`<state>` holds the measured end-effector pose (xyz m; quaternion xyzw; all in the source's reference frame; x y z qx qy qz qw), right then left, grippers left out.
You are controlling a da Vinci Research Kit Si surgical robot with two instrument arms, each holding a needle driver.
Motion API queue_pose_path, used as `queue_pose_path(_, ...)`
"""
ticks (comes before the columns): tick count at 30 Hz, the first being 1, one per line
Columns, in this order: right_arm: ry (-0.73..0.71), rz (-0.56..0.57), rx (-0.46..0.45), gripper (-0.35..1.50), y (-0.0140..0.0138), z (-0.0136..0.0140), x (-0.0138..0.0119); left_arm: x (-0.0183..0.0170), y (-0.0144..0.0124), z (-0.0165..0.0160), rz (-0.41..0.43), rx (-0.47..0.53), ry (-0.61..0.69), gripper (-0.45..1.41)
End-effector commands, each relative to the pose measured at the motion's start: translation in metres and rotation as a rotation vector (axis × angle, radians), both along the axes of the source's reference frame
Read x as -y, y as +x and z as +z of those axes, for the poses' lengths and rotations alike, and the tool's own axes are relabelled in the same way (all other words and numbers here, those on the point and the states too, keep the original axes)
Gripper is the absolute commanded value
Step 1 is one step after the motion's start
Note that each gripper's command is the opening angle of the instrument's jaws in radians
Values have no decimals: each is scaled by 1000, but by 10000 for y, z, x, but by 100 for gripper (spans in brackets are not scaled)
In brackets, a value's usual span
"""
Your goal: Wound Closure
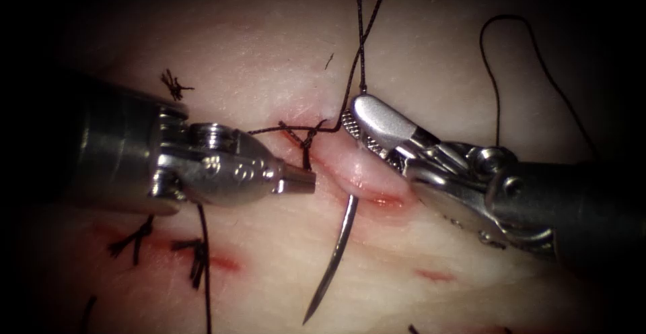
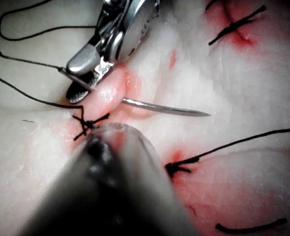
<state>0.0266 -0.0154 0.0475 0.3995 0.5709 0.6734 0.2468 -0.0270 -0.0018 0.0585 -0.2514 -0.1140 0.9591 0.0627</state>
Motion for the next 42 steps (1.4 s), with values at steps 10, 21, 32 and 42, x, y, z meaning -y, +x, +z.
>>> queue_pose_path(10,-433,-210,264,130,-49,38,-74,17,-8,-3,88,282,-69,-45)
queue_pose_path(21,-646,-300,333,125,-55,42,-73,10,-19,9,176,539,-177,12)
queue_pose_path(32,-681,-270,321,126,-60,44,-73,10,-24,11,220,630,-247,54)
queue_pose_path(42,-689,-256,316,126,-61,48,-71,14,-35,18,224,638,-282,84)
